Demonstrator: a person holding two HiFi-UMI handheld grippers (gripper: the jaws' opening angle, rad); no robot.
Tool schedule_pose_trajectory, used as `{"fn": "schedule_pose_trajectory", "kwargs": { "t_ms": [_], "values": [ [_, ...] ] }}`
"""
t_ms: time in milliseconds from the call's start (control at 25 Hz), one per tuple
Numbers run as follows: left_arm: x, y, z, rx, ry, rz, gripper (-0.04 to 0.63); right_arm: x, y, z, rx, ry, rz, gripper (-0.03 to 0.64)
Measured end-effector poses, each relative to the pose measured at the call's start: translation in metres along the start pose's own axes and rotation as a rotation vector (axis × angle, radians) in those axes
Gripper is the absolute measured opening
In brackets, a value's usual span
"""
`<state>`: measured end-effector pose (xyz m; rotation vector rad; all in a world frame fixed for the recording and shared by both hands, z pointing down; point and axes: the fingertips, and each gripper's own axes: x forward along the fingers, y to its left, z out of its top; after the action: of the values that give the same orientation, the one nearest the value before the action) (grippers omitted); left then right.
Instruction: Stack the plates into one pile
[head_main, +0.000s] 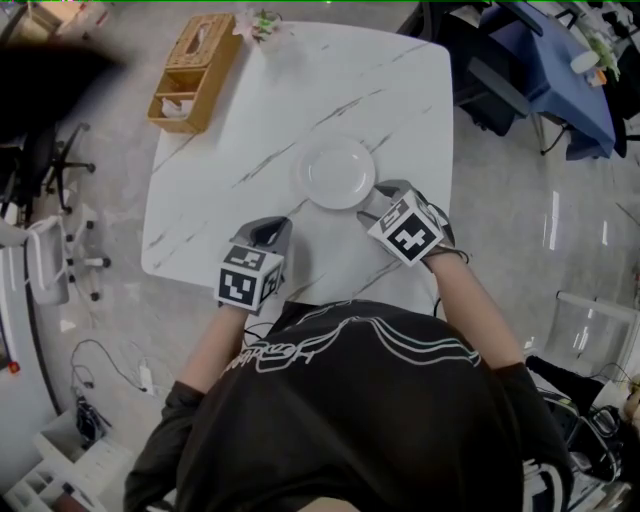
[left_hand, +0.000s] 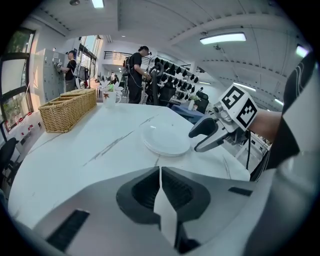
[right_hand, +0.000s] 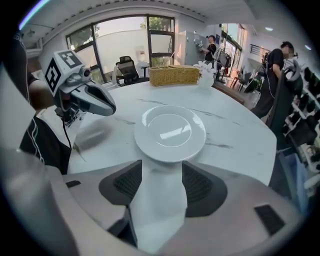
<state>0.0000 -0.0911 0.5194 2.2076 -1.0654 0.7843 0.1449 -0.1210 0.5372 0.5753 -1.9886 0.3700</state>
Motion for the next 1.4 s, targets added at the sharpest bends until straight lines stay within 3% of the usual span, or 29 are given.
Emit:
{"fn": "schedule_pose_trajectory", "kwargs": {
  "t_ms": [160, 520, 680, 800, 1160, 1400],
  "values": [
    [-0.004, -0.001, 0.005, 0.000, -0.022, -0.013, 0.032, -0.005, -0.006, -0.001, 0.018, -0.010, -0.024, 0.255],
    [-0.037, -0.018, 0.036, -0.027, -0.087, -0.147, 0.032, -0.075, 0.010, 0.048, 0.251, -0.332, 0.019, 0.250],
    [-0.068, -0.028, 0.062, -0.027, -0.154, -0.210, 0.032, -0.119, 0.026, 0.077, 0.319, -0.490, 0.010, 0.146],
    [-0.092, -0.036, 0.077, 0.000, -0.198, -0.260, 0.032, -0.143, 0.044, 0.091, 0.307, -0.578, -0.019, 0.070],
    [-0.152, -0.061, 0.099, 0.062, -0.333, -0.368, 0.032, -0.187, 0.096, 0.107, 0.295, -0.800, -0.052, 0.027],
    [-0.181, -0.074, 0.096, 0.109, -0.375, -0.401, 0.032, -0.214, 0.127, 0.114, 0.265, -0.873, -0.078, 0.026]
  ]
}}
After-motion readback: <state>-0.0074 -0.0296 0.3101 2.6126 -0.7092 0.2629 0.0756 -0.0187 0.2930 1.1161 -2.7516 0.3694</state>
